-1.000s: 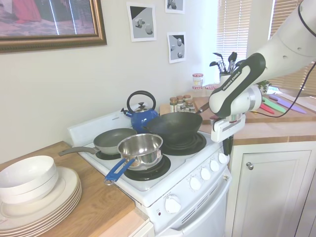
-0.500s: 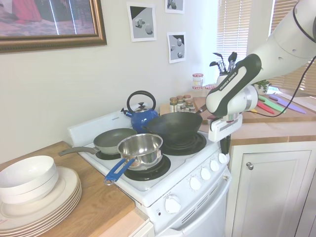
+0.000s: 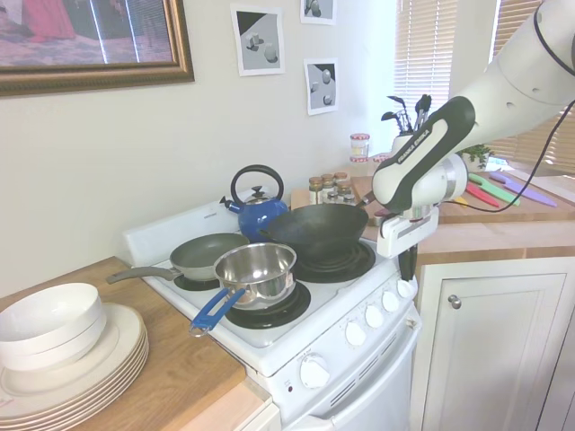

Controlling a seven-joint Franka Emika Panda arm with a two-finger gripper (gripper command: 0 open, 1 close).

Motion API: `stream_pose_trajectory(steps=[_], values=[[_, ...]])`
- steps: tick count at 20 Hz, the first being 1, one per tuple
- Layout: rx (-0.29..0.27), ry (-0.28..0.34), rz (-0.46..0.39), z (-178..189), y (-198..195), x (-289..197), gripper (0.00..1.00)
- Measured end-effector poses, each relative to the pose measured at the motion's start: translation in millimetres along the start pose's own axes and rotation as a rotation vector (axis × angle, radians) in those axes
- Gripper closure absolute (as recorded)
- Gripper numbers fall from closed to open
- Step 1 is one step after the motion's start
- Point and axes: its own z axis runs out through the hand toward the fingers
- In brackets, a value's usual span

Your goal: Turn on the stove on the bottom right

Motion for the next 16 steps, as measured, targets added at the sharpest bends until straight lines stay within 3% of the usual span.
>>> stream_pose_trajectory(steps=[16], values=[[0.031,-0.035,0.011,4,-8,-8,1.0]])
